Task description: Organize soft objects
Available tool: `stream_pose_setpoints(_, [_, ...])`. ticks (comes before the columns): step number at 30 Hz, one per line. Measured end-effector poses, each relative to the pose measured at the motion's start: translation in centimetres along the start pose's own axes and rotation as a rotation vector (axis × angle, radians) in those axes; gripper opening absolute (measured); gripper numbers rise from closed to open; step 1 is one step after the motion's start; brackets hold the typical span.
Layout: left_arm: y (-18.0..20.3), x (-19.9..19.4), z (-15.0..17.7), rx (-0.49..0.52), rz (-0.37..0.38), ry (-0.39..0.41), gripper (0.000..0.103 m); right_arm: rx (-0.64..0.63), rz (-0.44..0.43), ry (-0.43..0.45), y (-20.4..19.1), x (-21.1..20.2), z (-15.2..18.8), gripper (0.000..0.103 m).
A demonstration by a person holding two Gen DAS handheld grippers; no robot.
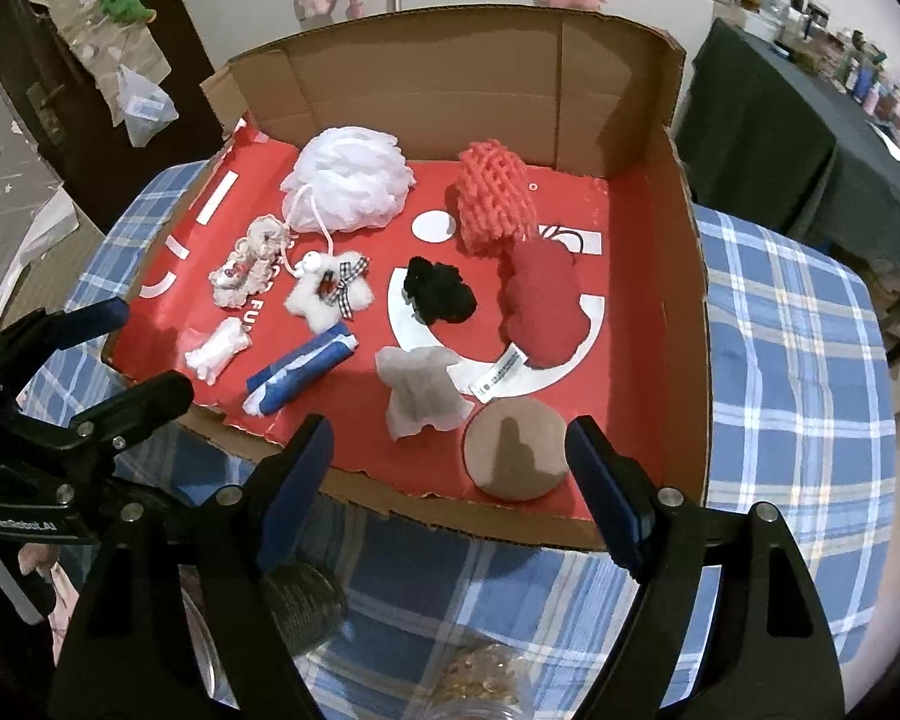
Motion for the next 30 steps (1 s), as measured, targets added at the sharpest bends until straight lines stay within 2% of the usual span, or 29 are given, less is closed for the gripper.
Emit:
stream_pose_setpoints(6, [-0.5,1.5,0.6,-0.026,-0.044,-0.024,0.1,0.006,0.002,0.0,-0.1,1.1,0.6,0.079])
stream_pose_setpoints(14, [-1.0,3.1,1.1,-0.045,-0.06,-0.053,0.1,0.025,0.01,-0.02,0.4,2.6,1.1,0.079])
stream_pose_setpoints(30, [-1.2,3.8,1.5,-0.051,-0.046,-0.082,0.1,0.053,0.03,-0.053,1.1,3.1,1.9,0.079])
Point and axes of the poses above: each gripper's, at about its wrist camera, not at the fingertips, and x roughly the way its jaws point, y to its right, z to its underside, the point moved 5 cm from there along x, roughly the way its jaws point, and after that the axes turned 4 degrees about -x, right-handed, at the moved point
